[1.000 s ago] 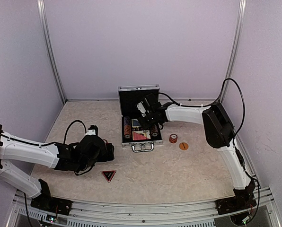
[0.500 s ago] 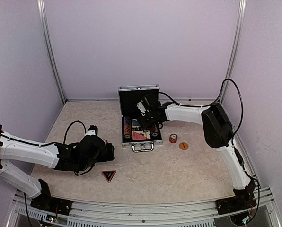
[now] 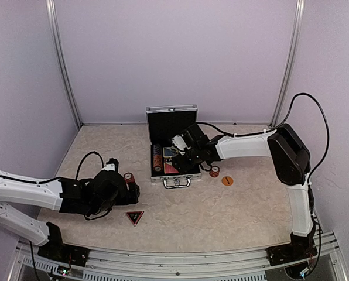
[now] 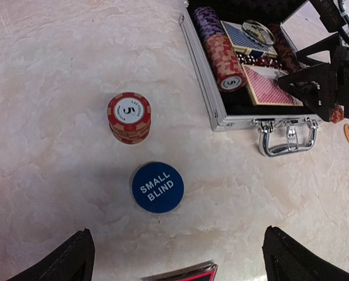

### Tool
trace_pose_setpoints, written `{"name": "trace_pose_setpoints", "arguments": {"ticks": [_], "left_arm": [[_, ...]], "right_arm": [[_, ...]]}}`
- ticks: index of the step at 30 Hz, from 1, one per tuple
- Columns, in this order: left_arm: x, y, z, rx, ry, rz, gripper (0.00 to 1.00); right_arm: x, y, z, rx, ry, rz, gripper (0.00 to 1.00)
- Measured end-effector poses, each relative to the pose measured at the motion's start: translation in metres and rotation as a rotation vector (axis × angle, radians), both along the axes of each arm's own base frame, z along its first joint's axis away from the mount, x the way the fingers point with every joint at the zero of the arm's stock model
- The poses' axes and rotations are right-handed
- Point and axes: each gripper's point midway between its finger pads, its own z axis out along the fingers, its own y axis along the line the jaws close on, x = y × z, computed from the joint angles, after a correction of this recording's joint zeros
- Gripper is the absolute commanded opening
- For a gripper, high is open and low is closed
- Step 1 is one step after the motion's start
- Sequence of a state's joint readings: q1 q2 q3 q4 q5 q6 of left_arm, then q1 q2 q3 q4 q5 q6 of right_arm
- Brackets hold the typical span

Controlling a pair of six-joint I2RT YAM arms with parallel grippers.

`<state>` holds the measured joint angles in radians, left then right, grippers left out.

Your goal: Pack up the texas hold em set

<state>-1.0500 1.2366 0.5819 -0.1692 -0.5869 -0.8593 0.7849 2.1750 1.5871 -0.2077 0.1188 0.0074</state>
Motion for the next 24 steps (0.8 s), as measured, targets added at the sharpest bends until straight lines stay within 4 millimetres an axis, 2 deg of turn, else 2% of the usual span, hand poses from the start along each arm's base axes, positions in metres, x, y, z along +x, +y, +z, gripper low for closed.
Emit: {"name": "trace_pose_setpoints", "arguments": {"ticks": [4, 13, 24], "left_arm": [[-0.019, 0.001, -0.004, 0.003, 0.058, -0.033, 0.99], [-0.056, -0.013, -0.016, 0.057, 0.192, -0.121, 0.99], [-0.06, -0.036, -0.065, 0.303, 0.33, -0.112, 0.99]], "right_arm": [[-0.026, 0.006, -0.001, -0.005, -0.004, 0.054, 0.83], [-0.048, 0.002, 0.01, 0.04, -0.025, 0.09, 0.84], [-0.053, 0.005, 0.008, 0.073, -0.023, 0.114, 0.84]]}}
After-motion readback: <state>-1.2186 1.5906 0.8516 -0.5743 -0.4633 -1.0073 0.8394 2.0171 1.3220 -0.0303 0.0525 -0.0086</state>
